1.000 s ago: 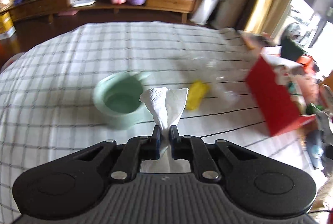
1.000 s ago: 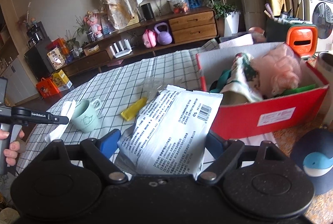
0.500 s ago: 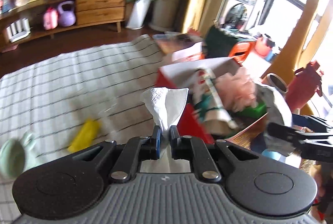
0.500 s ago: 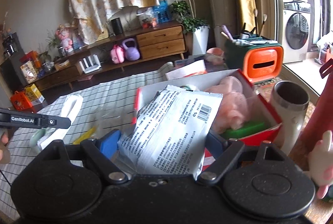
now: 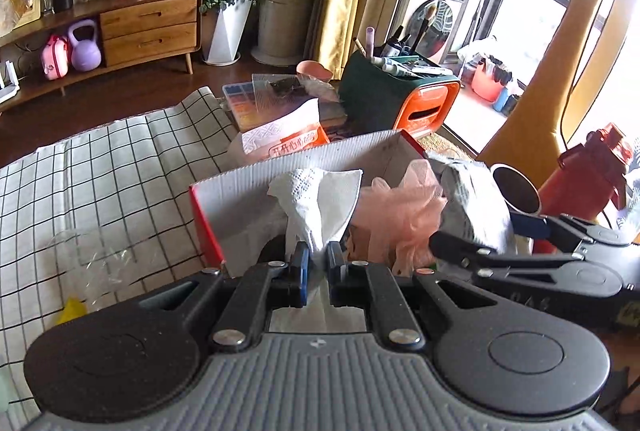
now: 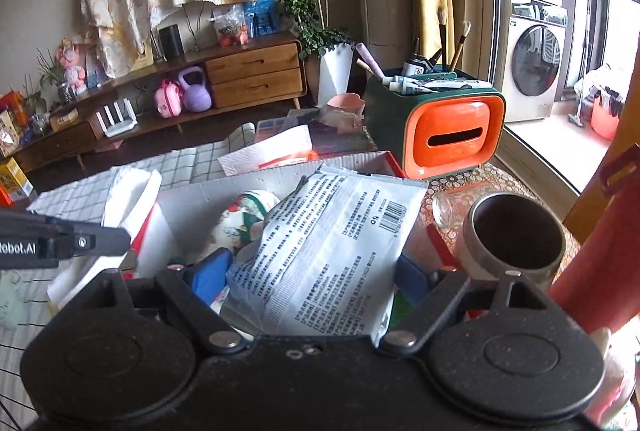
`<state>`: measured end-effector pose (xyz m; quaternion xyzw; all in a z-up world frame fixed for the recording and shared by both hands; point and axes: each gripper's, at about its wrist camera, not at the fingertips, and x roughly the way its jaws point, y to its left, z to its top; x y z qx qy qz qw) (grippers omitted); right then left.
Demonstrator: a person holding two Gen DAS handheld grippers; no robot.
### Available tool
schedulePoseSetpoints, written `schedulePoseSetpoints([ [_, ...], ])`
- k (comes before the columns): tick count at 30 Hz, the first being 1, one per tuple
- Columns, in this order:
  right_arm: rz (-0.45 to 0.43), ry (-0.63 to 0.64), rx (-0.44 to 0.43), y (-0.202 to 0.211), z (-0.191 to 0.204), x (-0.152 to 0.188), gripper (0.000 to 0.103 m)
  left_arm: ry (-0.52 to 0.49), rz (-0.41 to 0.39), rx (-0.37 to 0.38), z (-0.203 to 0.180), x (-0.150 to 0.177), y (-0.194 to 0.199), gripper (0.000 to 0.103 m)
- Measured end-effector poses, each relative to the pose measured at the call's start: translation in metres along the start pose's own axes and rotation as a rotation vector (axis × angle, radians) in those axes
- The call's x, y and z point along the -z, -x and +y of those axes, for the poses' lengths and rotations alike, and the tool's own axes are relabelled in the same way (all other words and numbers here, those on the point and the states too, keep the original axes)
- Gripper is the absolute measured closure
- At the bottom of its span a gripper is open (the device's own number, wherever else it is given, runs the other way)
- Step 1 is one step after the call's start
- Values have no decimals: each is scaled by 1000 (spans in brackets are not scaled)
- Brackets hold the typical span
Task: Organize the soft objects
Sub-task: 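Lower the tissue into the box while the right gripper releases the printed packet inside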
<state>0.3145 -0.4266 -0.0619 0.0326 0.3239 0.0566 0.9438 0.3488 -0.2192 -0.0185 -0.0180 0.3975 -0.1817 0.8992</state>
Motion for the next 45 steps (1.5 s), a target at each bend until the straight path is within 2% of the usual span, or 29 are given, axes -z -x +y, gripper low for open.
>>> schedulePoseSetpoints([
  [8,14,32,17,-31,-5,6,17,27,27,12,-8,-8,-46,94],
  [20,15,42,5,-41,-7,15,16,32,93,23,-4,7,-87,94],
  [28,13,29,-13,-32,-9,15,12,30,97,18,0,17,-91,94],
  [31,5,50,-9,-26,-7,16,7,24,94,20,0,19,-89,94],
  [39,-11,66,-18,-8,-5,21,5,4,84,23,0,23,-77,89],
  [42,-14,75,-20,0,-3,21,4,-6,75,21,-1,24,-70,73],
  [43,-17,72,-25,3,-2,21,3,-8,71,21,-1,24,-67,59],
  [44,-20,70,-28,6,-2,21,3,-8,68,22,0,25,-65,40],
  [45,-25,69,-31,9,0,21,3,-8,65,25,0,25,-62,36],
])
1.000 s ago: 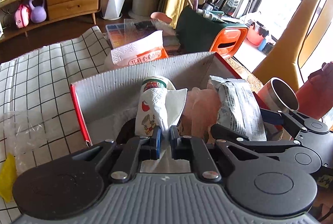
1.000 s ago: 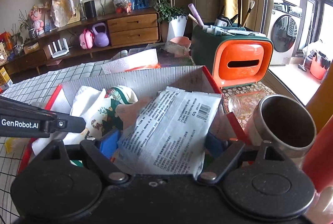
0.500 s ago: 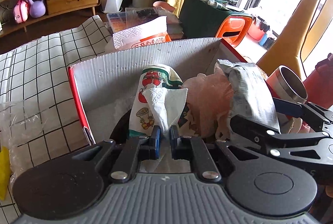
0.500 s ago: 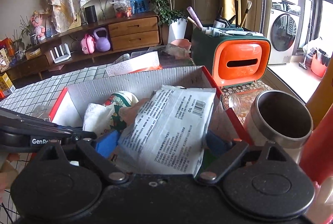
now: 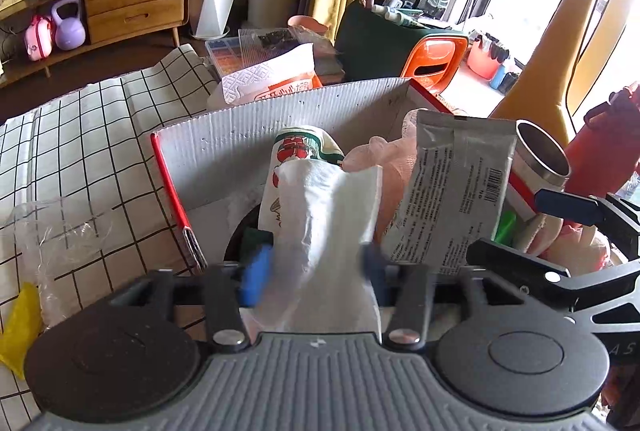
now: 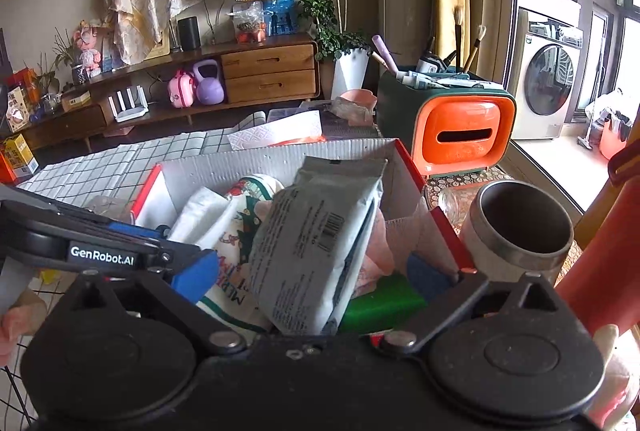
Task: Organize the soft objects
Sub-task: 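Lower the tissue into the box while the right gripper releases the printed packet inside, then withdraw both open grippers from the box back over the table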
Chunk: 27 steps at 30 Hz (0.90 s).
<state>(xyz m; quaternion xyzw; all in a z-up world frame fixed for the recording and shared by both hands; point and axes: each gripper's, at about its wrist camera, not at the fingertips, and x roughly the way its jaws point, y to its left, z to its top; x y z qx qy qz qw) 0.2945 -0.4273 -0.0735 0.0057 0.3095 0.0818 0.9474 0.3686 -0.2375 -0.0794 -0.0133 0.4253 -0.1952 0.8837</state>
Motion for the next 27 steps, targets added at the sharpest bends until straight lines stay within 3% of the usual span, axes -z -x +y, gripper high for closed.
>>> schedulePoseSetpoints([
  [10,-21,4,-67,34,18,0,0,-31,-50,5,6,10,44,35],
  [14,-29,12,-94,48,31,0,0,-41,-68,8,13,16,68,25],
  [21,-20,17,-154,64,59,-4,0,-30,-88,-15,38,34,111,22],
  [27,-2,40,-198,64,90,-8,0,20,-112,-55,74,55,139,11],
])
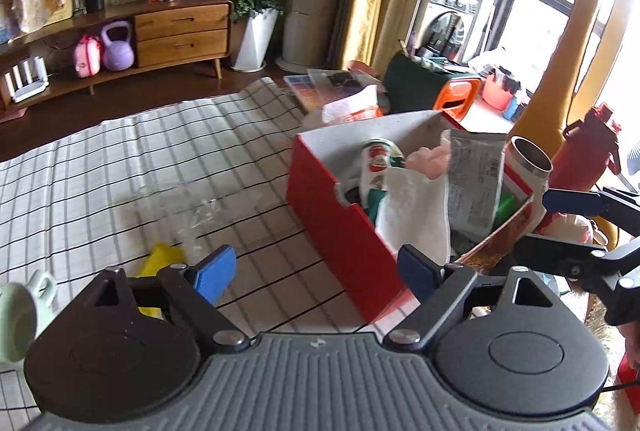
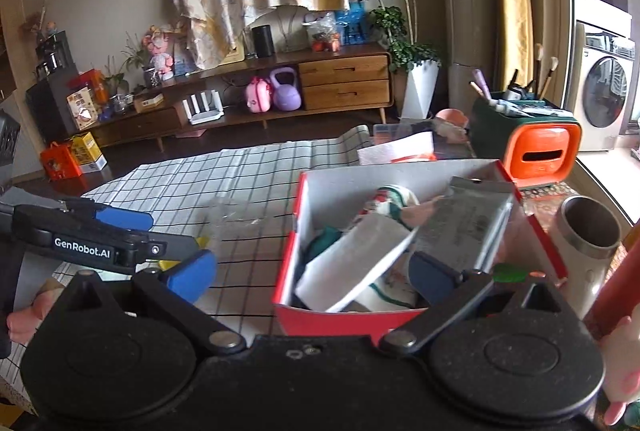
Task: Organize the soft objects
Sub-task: 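Withdraw both open grippers from the box back over the table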
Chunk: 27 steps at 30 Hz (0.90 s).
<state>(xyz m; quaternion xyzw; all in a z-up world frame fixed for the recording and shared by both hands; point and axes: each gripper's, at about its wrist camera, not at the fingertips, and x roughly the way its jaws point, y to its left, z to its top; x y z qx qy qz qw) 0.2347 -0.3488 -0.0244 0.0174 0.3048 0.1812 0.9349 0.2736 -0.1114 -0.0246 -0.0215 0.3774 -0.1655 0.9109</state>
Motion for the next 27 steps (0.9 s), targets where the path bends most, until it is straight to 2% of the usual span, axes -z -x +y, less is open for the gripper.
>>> schedulePoseSetpoints([
  [2,10,8,-18,-3,10,-3,0,19,-10,-16,14,6,7,2],
  [3,14,11,-24,-6,15,-5,0,27,-18,-26,21,10,10,1],
  [8,50,18,-62,-26,43,-12,0,76,-75,-68,55,35,19,1],
  [16,118,56,-94,-69,87,-20,0,266,-51,-50,104,67,0,1],
  [23,185,20,-102,-119,107,-24,0,151,-53,-134,105,77,-24,1],
  [27,229,-12,-114,-151,112,-24,6,153,-61,-150,114,79,-38,1],
])
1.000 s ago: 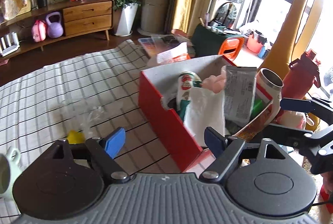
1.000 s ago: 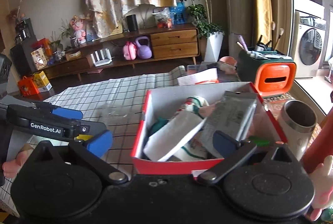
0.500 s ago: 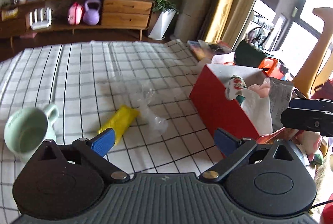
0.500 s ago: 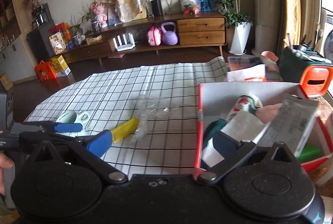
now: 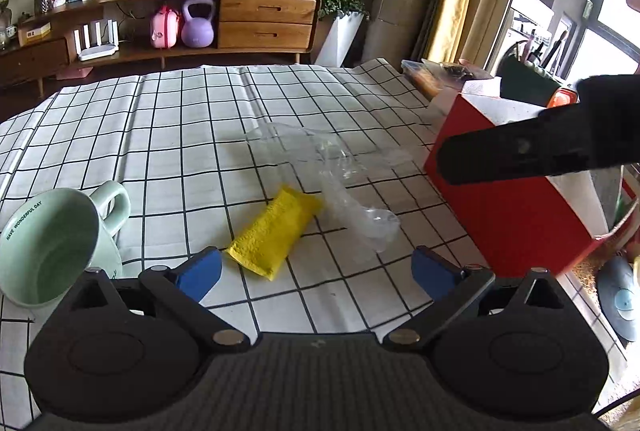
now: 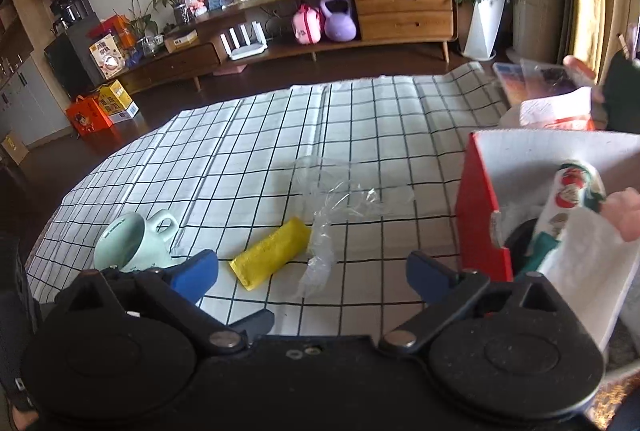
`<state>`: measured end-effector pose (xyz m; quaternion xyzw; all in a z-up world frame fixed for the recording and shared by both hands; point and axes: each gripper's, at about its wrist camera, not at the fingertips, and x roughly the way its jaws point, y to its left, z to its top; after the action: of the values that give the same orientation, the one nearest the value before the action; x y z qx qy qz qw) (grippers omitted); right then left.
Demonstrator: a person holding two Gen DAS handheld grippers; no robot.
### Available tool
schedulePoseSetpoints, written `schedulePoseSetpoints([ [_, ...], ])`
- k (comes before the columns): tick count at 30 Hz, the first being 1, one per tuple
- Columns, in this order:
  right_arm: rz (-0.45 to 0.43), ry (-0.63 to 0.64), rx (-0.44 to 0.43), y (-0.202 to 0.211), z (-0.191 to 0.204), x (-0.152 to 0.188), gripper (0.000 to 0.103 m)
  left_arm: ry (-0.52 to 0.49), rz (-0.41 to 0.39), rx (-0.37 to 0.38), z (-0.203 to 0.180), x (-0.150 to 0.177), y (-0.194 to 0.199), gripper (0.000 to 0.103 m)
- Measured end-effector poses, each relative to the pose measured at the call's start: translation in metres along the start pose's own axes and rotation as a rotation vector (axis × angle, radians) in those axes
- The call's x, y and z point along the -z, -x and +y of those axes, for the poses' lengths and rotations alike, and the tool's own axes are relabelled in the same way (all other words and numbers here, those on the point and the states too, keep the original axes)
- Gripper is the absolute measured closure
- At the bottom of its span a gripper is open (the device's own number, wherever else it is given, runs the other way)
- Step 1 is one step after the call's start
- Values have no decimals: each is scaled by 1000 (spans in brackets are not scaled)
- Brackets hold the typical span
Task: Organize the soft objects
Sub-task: 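Withdraw both open grippers from the box back over the table, then grasp the yellow sponge with the left gripper while the right grasps the clear zip bag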
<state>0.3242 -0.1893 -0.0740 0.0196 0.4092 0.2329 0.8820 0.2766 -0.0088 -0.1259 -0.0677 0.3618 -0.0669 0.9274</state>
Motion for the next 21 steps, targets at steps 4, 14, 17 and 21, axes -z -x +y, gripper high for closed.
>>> schedulePoseSetpoints([
  [4,44,-36,6,-32,-2,-5,12,-39,-27,-9,-1,2,-10,1],
  [14,99,-93,-8,-81,-7,-15,26,-78,-53,-34,6,-1,-37,1],
  [17,115,-101,-7,-92,-8,-16,29,-65,-54,-32,10,-3,-43,2],
  [21,128,-115,-11,-102,-12,-12,40,-75,-56,-44,10,-3,-47,4],
])
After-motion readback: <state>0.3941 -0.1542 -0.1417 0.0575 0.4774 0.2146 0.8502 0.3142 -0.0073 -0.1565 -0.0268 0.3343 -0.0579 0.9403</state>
